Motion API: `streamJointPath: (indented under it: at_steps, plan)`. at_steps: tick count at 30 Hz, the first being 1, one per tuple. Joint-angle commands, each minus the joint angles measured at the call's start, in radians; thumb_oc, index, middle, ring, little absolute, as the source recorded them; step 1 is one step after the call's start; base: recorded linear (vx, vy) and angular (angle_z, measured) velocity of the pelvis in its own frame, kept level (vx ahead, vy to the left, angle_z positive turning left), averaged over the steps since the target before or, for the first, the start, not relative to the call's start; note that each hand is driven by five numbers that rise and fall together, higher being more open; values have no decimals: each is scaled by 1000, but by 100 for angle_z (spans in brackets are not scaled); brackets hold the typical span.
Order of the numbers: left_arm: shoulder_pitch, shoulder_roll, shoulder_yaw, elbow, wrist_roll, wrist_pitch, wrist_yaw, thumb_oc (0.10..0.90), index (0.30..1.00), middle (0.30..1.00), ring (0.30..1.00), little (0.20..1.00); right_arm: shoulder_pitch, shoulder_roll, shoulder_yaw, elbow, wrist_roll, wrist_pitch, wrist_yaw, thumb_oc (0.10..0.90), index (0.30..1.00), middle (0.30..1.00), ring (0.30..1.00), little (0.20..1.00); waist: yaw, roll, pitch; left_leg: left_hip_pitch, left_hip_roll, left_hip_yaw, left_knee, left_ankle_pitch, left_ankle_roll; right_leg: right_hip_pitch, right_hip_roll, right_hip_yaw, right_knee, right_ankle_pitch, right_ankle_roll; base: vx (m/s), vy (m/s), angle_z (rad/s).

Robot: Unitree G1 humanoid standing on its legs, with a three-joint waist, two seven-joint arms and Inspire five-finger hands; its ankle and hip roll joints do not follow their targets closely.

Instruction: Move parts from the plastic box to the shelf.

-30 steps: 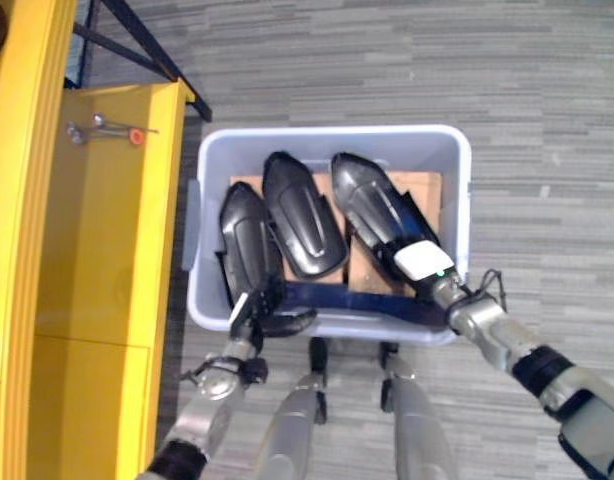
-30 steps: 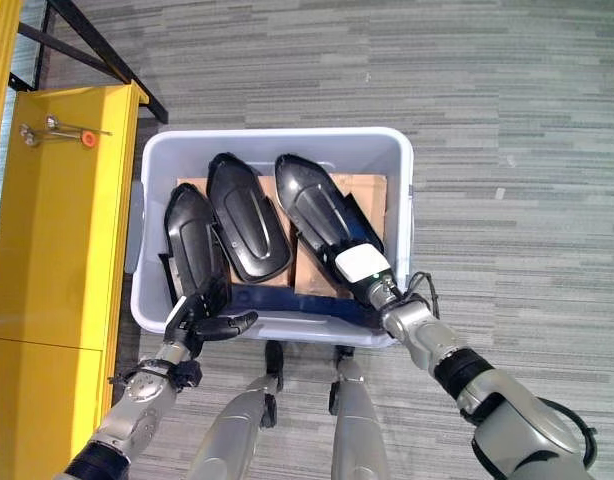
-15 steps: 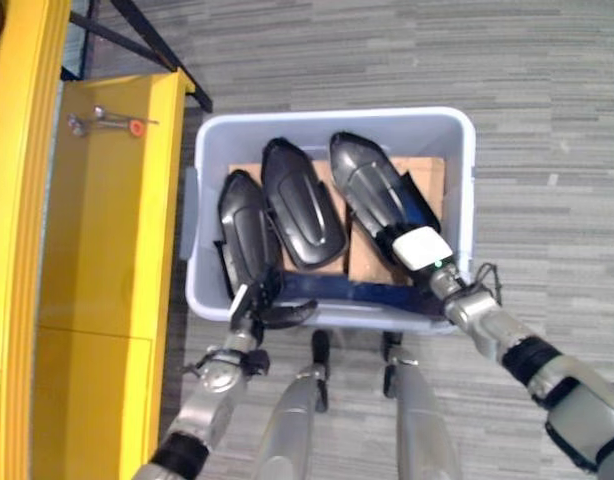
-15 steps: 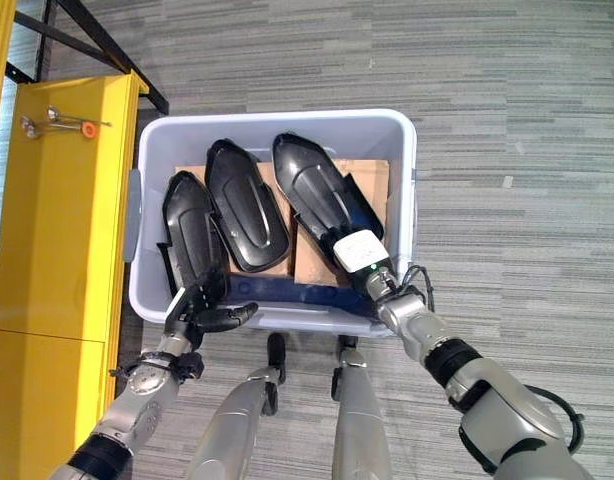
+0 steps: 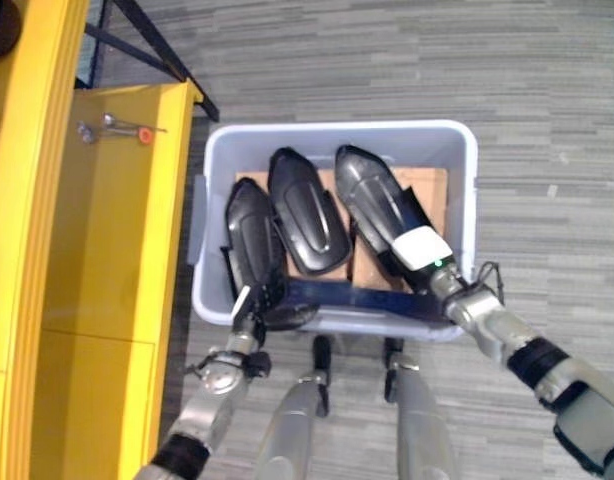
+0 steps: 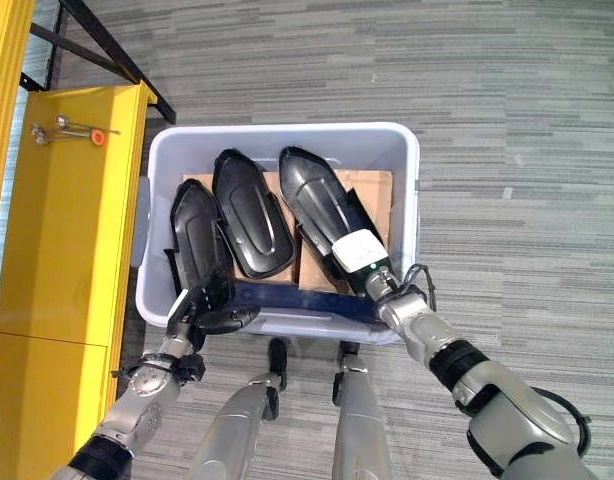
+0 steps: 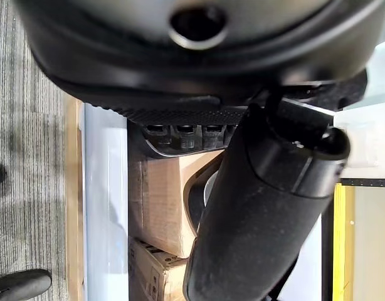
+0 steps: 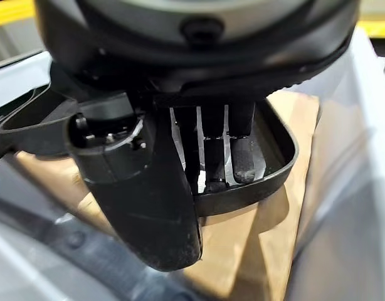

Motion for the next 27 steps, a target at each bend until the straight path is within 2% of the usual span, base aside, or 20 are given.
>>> streamJointPath:
  at_steps: [1,8,12,13,18,21,27]
  plan:
    - [30,41,15,-85,-8,-57,3,900,1000,1000,1000,1000,56,-17,-24,-63,71,-37,-28,400,300,300,300,300,0,-22,-72,38,-25,17,-23,-41,21,87,-1,91,-22,-50,74,0,0,0]
    - [39,43,36,-84,4,-49,8,900,1000,1000,1000,1000,109,-60,-117,-191,110,-48,-59,400,300,300,300,300,1,-41,-95,123,-18,9,-123,2,13,173,-5,76,-119,-23,83,12,-3,3]
    - [53,46,47,-75,8,-42,4,900,1000,1000,1000,1000,146,-85,-170,-277,122,-62,-65,400,300,300,300,300,2,-62,-130,189,-8,3,-206,37,9,240,-6,69,-193,-3,88,56,-32,4]
    - [66,47,52,-79,8,-37,-3,900,1000,1000,1000,1000,169,-95,-202,-322,129,-69,-66,400,300,300,300,300,1,-71,-153,226,-1,3,-252,55,6,273,-9,63,-230,8,91,79,-25,4]
    - [90,48,68,-77,13,-27,-9,900,1000,1000,1000,1000,214,-112,-269,-401,147,-83,-66,400,300,300,300,300,-5,-86,-204,302,13,4,-328,83,-2,340,-5,61,-292,25,97,79,-8,-2]
    - [111,37,86,-68,17,-22,-5,900,1000,1000,1000,1000,248,-120,-333,-467,160,-93,-71,400,300,300,300,300,-13,-105,-258,335,30,8,-333,81,-11,395,4,67,-350,48,107,58,-18,2]
    - [125,18,96,-57,19,-12,-10,900,1000,1000,1000,1000,309,-126,-407,-537,176,-103,-75,400,300,300,300,300,-27,-116,-316,363,43,10,-333,80,-20,442,7,63,-373,53,114,9,-6,0]
